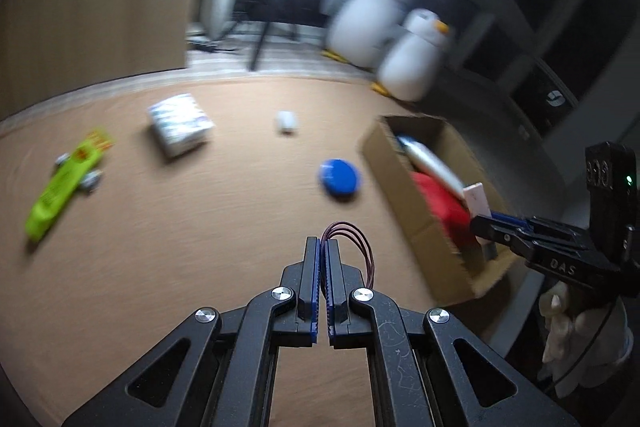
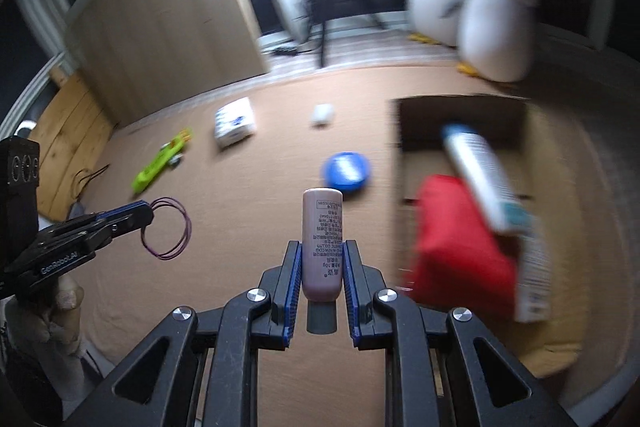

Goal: Organize objects
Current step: 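Carry the pink tube and rubber band into the box and open both tools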

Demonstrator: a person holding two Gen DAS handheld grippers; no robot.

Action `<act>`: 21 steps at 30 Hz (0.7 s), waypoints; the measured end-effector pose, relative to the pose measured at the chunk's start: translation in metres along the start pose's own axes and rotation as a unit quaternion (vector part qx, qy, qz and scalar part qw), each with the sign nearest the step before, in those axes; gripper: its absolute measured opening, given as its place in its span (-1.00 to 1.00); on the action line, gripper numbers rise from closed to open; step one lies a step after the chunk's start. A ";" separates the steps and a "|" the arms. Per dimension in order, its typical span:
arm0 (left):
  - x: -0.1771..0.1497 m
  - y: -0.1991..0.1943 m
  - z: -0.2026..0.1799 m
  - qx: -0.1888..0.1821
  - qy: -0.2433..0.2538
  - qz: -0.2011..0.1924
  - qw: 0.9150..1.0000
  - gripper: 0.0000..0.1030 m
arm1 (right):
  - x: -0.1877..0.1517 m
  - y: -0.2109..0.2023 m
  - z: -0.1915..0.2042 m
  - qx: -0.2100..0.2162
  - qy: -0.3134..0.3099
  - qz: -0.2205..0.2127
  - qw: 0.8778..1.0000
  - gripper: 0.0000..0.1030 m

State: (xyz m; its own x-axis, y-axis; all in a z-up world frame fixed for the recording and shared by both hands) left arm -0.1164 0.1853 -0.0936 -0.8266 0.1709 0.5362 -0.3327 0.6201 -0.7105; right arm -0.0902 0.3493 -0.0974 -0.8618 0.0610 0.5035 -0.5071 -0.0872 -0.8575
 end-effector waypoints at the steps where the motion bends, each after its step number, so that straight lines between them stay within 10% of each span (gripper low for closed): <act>1: 0.002 0.010 -0.014 -0.009 0.010 0.007 1.000 -0.97 | -0.002 -0.003 -0.015 -0.010 0.009 -0.001 1.000 -0.65; 21: -0.010 0.115 -0.155 -0.080 0.108 0.087 0.987 -0.96 | -0.029 -0.005 -0.140 -0.073 0.086 0.011 0.994 -0.65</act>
State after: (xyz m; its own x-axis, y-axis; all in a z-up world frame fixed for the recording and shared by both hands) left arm -0.0762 0.3740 -0.1100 -0.7436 0.4339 0.5086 -0.1041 0.6764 -0.7292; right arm -0.0614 0.4871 -0.1223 -0.8525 0.2306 0.4691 -0.4701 0.0540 -0.8809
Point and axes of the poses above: each gripper's, at about its wrist camera, not at the fingertips, and y roughly the way its jaws point, z to its left, x to its top, the point moved 6 cm from there along y, roughly the way its jaws point, and after that the axes turned 9 degrees about -x, right-handed, at the moved point
